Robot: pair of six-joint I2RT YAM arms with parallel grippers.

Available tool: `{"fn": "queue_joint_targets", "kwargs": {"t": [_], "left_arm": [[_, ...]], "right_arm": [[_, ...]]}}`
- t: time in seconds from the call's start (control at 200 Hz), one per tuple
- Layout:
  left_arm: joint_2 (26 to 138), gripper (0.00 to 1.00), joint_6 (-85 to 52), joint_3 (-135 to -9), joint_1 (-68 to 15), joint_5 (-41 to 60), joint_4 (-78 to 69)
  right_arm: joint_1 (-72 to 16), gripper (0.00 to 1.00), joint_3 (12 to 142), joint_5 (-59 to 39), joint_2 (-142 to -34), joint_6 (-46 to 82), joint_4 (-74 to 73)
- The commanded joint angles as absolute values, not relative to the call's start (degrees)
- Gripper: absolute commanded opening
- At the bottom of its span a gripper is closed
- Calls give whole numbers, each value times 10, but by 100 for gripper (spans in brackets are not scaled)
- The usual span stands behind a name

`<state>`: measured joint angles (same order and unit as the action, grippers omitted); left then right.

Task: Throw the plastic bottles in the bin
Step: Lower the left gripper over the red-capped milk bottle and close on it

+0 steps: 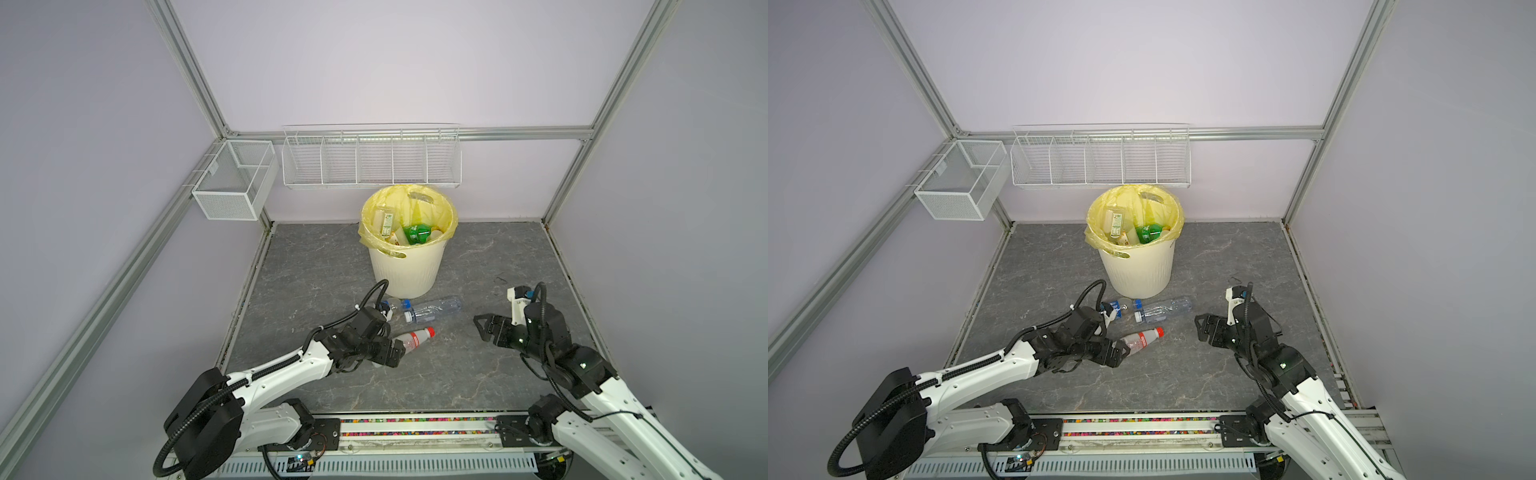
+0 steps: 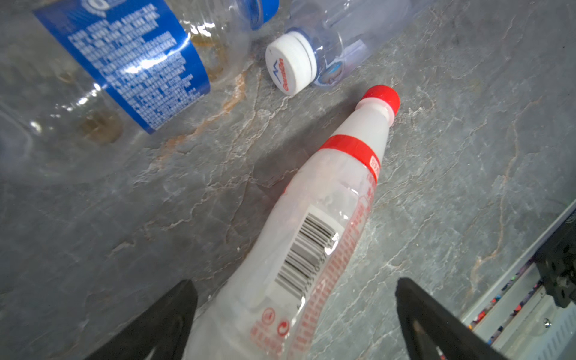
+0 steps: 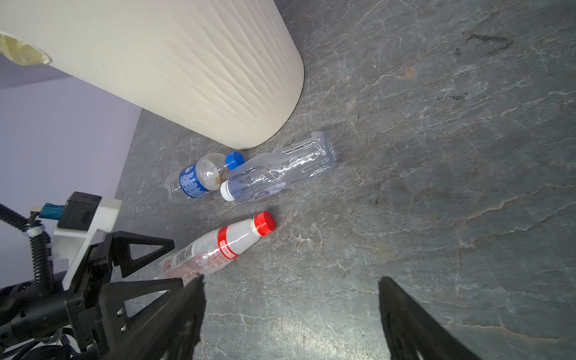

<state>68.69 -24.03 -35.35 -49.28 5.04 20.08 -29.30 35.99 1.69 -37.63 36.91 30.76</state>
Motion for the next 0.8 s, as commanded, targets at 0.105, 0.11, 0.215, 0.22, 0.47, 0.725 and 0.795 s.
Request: {"fn": "queue_joint_targets", "kwargs": {"t": [0.105, 0.11, 0.215, 0.22, 0.47, 0.725, 0.795], "left_arm": [[692, 100, -276, -338, -526, 57, 152], [692, 100, -277, -338, -527, 57, 152], [707, 100, -300, -335, -548, 54, 149], [708, 100, -301, -335, -549, 55, 149], [725, 100, -318, -346, -563, 80, 178], [696, 100, -321, -349, -564, 67, 215], [689, 100, -322, -343, -564, 58, 225]], "right_arm": [[-291, 88, 353, 25, -374, 375, 306], [-291, 88, 353, 25, -373, 375, 306], [-291, 88, 352, 29, -368, 375, 314], [-291, 88, 352, 29, -368, 375, 314], [-291, 88, 342, 33, -355, 380, 315], [-291, 88, 342, 32, -353, 382, 316], [-292, 88, 339, 35, -350, 385, 317]]}}
